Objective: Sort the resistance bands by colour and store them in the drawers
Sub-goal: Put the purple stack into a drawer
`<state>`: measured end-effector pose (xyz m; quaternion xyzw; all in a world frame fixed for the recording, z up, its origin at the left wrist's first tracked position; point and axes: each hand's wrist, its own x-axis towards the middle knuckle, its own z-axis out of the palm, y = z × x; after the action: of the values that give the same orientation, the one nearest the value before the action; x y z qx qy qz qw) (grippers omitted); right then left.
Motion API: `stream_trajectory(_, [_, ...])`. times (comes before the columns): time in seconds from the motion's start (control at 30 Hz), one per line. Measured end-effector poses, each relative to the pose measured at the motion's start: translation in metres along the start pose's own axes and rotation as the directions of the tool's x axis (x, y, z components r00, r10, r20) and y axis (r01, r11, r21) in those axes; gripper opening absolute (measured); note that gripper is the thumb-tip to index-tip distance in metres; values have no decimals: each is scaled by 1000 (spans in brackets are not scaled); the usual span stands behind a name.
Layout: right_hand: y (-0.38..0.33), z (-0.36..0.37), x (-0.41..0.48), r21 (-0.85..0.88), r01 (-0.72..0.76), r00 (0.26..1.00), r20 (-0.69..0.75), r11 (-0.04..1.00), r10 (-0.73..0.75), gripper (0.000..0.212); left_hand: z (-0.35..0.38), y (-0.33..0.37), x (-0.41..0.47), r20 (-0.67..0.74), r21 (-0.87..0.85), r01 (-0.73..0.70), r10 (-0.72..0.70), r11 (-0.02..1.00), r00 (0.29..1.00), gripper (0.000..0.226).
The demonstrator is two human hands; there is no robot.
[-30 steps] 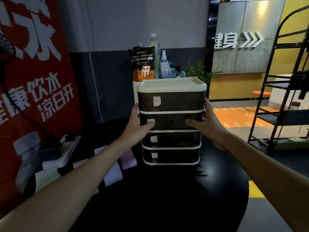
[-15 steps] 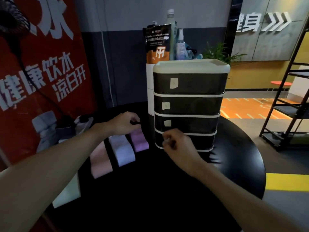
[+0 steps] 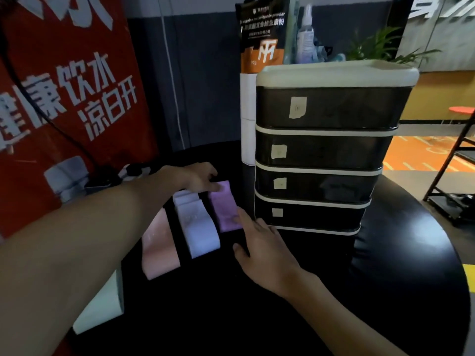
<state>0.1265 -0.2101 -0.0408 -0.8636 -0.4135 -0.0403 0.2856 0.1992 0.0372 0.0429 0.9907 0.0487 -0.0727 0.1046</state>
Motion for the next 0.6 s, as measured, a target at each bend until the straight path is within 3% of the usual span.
stream_trajectory(0.27, [4, 3, 2, 36, -13, 1000, -6, 999, 14, 75, 1, 5, 17, 91, 74, -1, -6, 997, 996, 28])
stream_trajectory(0.43, [1, 2, 2, 9, -15, 1000, -1, 1000, 15, 74, 0, 11, 17, 50, -17, 9, -8, 1000, 999, 16])
stream_trajectory(0.6, [0, 1, 1, 12, -22, 1000, 4, 1000, 22, 77, -10, 23, 5, 0, -142, -22, 22, 990, 1000, 23])
